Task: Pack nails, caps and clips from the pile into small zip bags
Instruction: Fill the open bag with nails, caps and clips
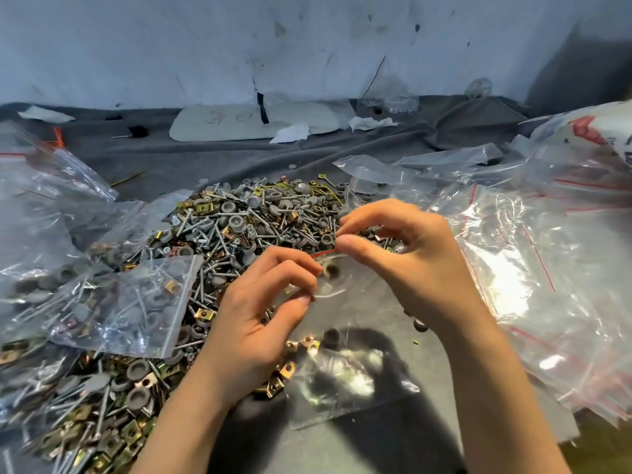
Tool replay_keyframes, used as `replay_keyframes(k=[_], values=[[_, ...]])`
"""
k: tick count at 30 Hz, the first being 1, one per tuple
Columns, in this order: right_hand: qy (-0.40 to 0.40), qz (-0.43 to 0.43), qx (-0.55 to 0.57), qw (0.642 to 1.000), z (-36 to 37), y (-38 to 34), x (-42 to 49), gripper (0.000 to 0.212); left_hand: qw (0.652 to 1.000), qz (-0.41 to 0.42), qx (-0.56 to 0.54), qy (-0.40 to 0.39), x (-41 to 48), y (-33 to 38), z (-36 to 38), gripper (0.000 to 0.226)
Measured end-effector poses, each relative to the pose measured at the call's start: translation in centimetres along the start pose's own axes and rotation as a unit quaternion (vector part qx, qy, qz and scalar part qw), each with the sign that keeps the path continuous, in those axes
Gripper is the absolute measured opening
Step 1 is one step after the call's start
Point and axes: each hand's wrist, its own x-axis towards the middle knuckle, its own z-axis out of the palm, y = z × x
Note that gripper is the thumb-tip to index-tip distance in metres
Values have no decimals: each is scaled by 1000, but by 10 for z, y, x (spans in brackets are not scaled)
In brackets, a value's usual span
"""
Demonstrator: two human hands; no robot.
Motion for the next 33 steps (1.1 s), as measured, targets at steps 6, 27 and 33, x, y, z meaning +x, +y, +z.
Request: replay_keyframes(k=[6,27,33], values=[[107,139,-31,984,-28,30,4,17,999,-12,-16,31,0,1,-2,14],[-29,-32,39,998,-3,-11,-3,11,999,8,38,6,0,4,3,20],[66,137,-55,987,-33,16,0,12,999,-3,33,34,0,2,0,20]])
